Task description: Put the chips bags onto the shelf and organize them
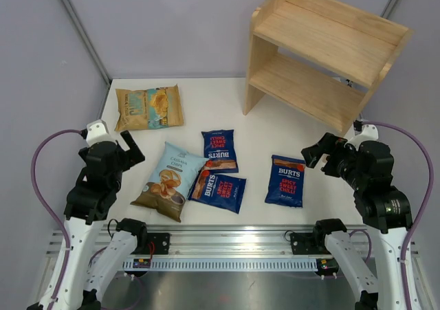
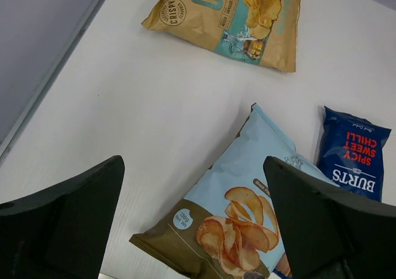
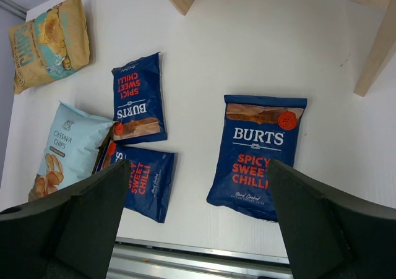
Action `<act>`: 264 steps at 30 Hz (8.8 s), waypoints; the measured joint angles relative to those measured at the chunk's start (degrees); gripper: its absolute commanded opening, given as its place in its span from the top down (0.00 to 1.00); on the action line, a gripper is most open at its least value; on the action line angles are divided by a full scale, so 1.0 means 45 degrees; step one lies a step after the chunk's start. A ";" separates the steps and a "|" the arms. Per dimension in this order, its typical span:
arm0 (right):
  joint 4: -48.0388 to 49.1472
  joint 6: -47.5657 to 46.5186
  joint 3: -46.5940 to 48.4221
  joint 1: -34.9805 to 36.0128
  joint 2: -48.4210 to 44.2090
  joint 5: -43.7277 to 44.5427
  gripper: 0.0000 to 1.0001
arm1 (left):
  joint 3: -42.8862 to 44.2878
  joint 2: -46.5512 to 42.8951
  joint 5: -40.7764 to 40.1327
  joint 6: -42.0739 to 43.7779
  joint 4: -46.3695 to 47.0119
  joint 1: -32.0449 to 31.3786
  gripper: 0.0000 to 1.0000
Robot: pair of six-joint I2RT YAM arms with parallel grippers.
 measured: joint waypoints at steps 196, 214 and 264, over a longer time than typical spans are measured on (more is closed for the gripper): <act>1.9069 0.8893 -0.6513 0.4765 0.5639 1.0069 0.81 | 0.2909 0.2676 0.9802 -0.2521 0.3483 0.0719 0.01; 1.9904 1.1302 -0.2079 0.3861 1.2332 1.1079 0.77 | 0.2948 0.1132 0.8417 -0.0355 0.0408 0.0714 0.01; 1.2148 1.2866 -0.1166 0.4148 0.9044 0.6717 0.00 | 0.3045 0.4877 0.7004 0.1001 -0.0641 0.0714 0.01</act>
